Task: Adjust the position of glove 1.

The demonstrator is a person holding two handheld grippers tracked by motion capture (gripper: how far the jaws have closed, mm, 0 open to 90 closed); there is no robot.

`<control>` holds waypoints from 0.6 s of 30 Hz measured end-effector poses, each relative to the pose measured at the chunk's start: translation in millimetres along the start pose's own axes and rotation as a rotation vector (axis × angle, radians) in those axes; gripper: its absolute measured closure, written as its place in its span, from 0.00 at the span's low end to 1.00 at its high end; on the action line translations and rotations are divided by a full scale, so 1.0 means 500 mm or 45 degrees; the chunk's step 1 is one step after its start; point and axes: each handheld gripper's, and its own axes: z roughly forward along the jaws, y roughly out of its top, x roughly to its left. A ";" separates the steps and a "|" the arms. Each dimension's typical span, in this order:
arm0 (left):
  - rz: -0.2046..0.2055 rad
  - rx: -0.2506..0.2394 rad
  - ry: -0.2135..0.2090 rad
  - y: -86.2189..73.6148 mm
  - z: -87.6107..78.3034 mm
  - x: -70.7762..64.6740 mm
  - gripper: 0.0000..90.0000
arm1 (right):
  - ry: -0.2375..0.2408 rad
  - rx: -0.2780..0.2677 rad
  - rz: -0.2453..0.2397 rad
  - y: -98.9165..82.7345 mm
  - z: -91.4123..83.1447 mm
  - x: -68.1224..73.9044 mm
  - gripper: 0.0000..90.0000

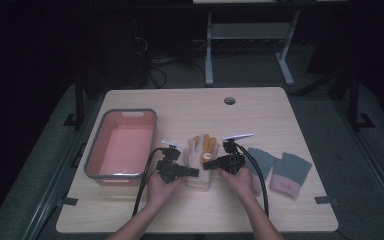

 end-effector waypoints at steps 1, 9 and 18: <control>0.003 -0.006 -0.008 0.002 -0.003 -0.002 0.80 | -0.004 -0.003 -0.018 0.001 -0.002 0.004 0.91; 0.044 -0.099 -0.051 0.035 -0.062 -0.022 0.80 | 0.004 -0.067 -0.115 0.027 -0.049 0.058 0.93; 0.083 -0.178 -0.072 0.064 -0.127 -0.031 0.80 | 0.021 -0.131 -0.198 0.062 -0.084 0.121 0.93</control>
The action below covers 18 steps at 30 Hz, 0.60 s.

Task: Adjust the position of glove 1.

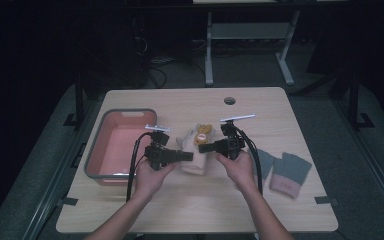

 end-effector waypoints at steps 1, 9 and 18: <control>0.007 -0.006 -0.002 0.004 -0.008 0.000 0.80 | 0.003 -0.003 -0.003 0.004 -0.001 0.004 0.93; 0.008 -0.052 -0.014 0.022 -0.047 0.002 0.80 | 0.025 -0.025 -0.037 0.035 -0.007 0.041 0.93; 0.032 -0.082 -0.013 0.038 -0.082 0.008 0.80 | 0.044 -0.036 -0.066 0.061 -0.004 0.069 0.93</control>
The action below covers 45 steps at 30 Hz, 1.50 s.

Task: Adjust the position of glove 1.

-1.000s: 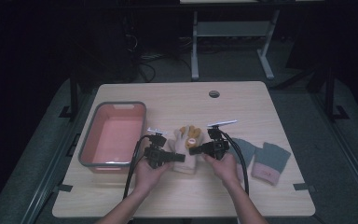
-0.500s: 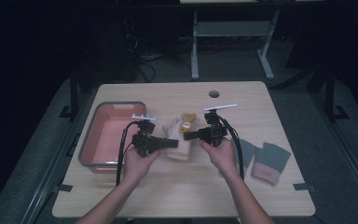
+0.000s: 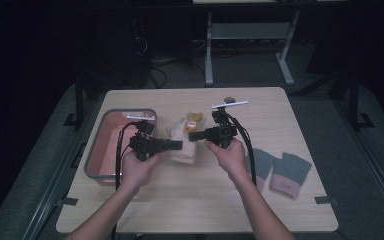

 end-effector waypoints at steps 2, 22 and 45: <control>-0.003 -0.005 -0.002 0.002 -0.005 0.001 0.80 | 0.003 -0.003 -0.007 0.006 0.000 0.005 0.93; -0.009 -0.042 0.003 0.021 -0.056 0.008 0.80 | 0.035 0.001 -0.043 0.042 0.011 0.044 0.92; -0.034 -0.119 0.042 0.028 -0.143 0.041 0.80 | 0.055 0.025 -0.119 0.100 0.067 0.113 0.92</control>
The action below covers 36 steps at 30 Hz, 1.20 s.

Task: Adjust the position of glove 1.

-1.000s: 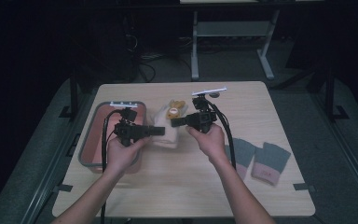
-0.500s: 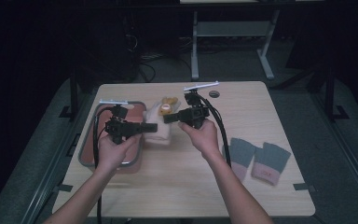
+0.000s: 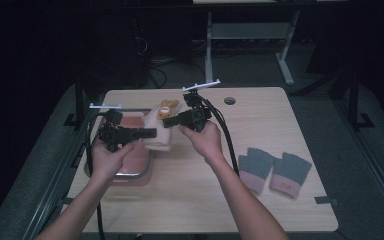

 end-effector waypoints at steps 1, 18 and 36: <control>0.002 -0.001 0.003 0.001 -0.003 0.001 0.80 | 0.002 -0.003 -0.006 0.002 0.002 0.002 0.93; -0.006 -0.044 0.042 0.008 -0.068 0.025 0.80 | 0.033 0.020 -0.052 0.041 0.047 0.047 0.93; -0.046 -0.056 0.086 -0.003 -0.123 0.071 0.80 | 0.084 0.056 -0.064 0.066 0.119 0.074 0.92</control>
